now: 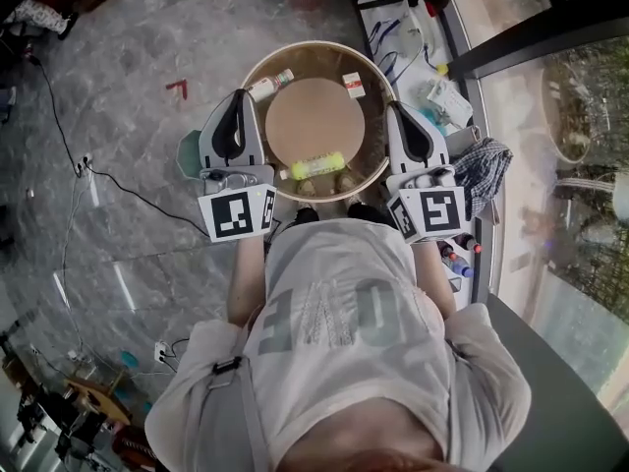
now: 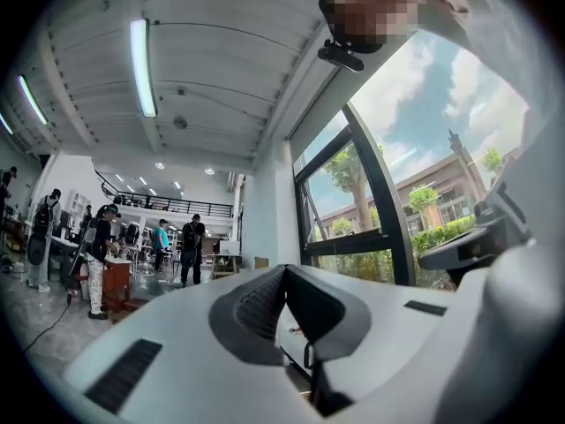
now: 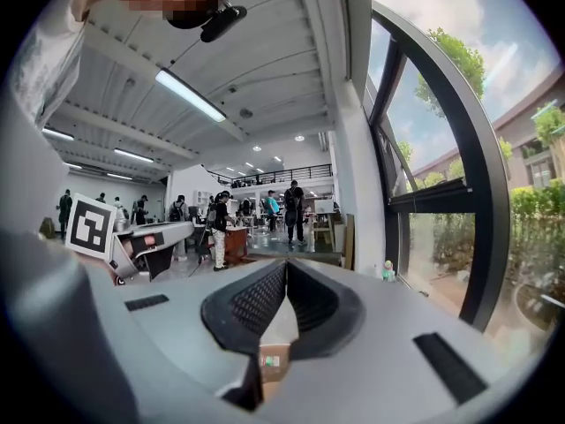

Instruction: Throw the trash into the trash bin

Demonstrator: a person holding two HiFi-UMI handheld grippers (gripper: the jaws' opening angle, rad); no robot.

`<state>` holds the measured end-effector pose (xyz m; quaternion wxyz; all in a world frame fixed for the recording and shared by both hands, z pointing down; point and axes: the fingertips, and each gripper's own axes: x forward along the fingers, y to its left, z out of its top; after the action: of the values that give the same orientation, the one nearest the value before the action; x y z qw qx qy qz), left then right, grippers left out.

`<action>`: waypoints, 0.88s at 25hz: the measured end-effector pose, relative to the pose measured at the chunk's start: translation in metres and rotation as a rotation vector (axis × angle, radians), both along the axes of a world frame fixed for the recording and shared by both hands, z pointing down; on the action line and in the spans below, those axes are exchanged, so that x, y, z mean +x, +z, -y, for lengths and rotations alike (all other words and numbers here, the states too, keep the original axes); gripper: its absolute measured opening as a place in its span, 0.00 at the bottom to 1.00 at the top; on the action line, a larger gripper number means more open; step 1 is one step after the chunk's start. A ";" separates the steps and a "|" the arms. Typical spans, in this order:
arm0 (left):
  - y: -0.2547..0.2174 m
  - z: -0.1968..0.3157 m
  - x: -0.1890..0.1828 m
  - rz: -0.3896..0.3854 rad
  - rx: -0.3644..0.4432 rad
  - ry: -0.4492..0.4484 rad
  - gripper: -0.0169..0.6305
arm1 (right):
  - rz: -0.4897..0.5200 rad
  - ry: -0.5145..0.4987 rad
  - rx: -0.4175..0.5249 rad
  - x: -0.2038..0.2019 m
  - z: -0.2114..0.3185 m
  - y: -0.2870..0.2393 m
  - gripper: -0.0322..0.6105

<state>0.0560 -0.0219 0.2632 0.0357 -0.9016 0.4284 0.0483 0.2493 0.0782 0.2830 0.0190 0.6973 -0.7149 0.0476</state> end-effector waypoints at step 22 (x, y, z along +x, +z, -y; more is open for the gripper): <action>0.167 -0.015 0.010 0.303 -0.203 0.077 0.41 | -0.043 -0.251 -0.184 -0.024 0.014 0.052 0.07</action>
<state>0.0656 -0.0073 0.4300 0.0069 -0.9134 0.3857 -0.1301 0.2253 0.0640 0.3346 0.1040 0.5986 -0.7885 0.0954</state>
